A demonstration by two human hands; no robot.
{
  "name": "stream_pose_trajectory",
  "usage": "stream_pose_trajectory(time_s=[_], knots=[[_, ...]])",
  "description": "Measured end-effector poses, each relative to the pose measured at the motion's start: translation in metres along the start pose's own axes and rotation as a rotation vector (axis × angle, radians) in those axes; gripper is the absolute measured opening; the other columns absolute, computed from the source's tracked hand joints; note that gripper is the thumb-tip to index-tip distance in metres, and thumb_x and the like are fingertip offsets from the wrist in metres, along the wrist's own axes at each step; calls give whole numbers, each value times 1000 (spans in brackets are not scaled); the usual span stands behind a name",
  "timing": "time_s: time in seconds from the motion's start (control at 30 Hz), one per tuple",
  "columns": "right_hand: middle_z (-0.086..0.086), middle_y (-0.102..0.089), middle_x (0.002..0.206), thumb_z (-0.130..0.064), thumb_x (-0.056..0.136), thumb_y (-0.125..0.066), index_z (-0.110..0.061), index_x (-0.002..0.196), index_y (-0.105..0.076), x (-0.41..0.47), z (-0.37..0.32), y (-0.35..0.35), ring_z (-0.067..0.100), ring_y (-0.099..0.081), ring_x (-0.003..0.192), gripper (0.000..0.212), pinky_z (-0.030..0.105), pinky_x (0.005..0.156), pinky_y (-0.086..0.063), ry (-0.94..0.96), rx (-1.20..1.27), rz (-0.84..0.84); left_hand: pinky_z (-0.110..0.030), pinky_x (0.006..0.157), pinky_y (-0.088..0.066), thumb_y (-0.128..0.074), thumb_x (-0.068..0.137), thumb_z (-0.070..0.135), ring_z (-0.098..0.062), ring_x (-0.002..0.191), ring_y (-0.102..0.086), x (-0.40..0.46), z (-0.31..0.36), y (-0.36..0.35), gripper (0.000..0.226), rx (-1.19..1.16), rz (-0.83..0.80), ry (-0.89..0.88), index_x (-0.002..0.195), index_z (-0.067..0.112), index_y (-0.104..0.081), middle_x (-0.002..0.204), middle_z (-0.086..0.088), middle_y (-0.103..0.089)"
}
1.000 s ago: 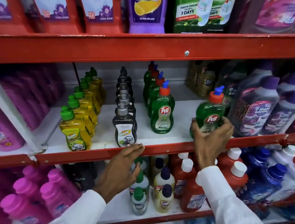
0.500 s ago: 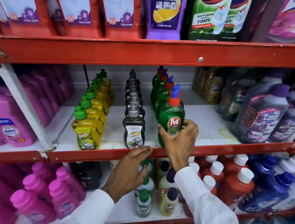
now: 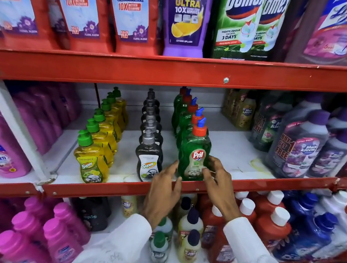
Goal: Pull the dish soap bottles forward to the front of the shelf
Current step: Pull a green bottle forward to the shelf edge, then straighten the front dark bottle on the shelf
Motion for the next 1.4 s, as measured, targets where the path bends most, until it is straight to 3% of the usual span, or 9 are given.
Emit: stream_pose_trajectory(time_s=[0.2, 0.37, 0.6, 0.73, 0.83, 0.97, 1.13, 1.23, 1.4], knots=[[2, -70, 124, -10, 94, -57, -11, 133, -57, 8, 9, 9, 14, -65, 113, 38, 8, 92, -46, 41, -60, -112, -37, 92, -58, -69, 89, 15, -5, 102, -68, 10, -11, -11, 42, -143, 93, 99, 130, 17, -58, 118, -1, -72], [4, -70, 124, -8, 95, -55, -11, 132, -56, 7, 11, 12, 16, -65, 112, 38, 27, 98, -50, 34, -36, -74, -33, 92, -57, -72, 88, 18, -3, 103, -68, 12, -13, -18, 44, -195, 92, 122, 130, 17, -59, 118, -1, -72], [2, -68, 125, -6, 93, -57, -12, 134, -54, 6, 12, 10, 13, -65, 112, 41, 9, 94, -46, -3, -21, -63, -29, 92, -56, -73, 86, 16, -2, 103, -67, 12, -9, -18, 48, -193, 101, 108, 131, 16, -58, 118, -3, -72], [2, -64, 124, -9, 88, -63, -18, 128, -56, -11, 0, 8, 19, -64, 109, 41, 34, 94, -53, -12, 110, 250, -33, 98, -53, -70, 89, 19, -4, 109, -64, -4, -8, -7, 42, -114, 147, 81, 129, 21, -60, 123, 5, -69], [-1, -68, 103, 1, 85, -65, -16, 107, -65, -37, -29, -3, 13, -65, 94, 27, 29, 85, -54, 120, 134, 434, -30, 88, -55, -61, 85, 15, -1, 96, -65, -29, -10, 21, 23, -100, 356, 51, 103, 22, -72, 104, 7, -73], [-9, -72, 113, -8, 91, -64, -20, 116, -68, -40, -53, -48, 1, -67, 99, 28, 12, 90, -50, 162, 112, 97, -37, 81, -53, -58, 80, 9, -17, 91, -61, -36, -34, 62, 15, -85, 595, 92, 92, 16, -65, 96, -3, -63], [-2, -69, 127, -15, 93, -64, -16, 133, -58, -15, -58, -90, 8, -66, 111, 41, 22, 101, -50, 172, -54, -255, -27, 90, -53, -59, 76, 14, -17, 101, -65, -12, -64, 77, 48, 9, 236, 219, 124, 13, -58, 120, -6, -66], [0, -71, 124, -18, 92, -66, -15, 131, -60, -9, -55, -92, 13, -67, 110, 39, 15, 96, -46, 145, -102, -278, 1, 79, -43, -65, 78, 1, 0, 81, -66, -5, -62, 77, 36, 37, 131, 151, 114, 10, -66, 104, 1, -73], [3, -71, 125, -11, 93, -64, -14, 132, -58, -8, -49, -91, 15, -67, 113, 40, 17, 98, -45, 116, -98, -272, 6, 72, -39, -70, 80, 2, 26, 74, -57, -8, -63, 77, 33, -26, 128, 137, 112, 11, -68, 93, 13, -67]])
Point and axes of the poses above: each hand's wrist, its own x-axis towards the middle knuckle, its own y-axis out of the back of the hand, z = x × y, the point moved 2 cm from there along x, towards the middle knuckle
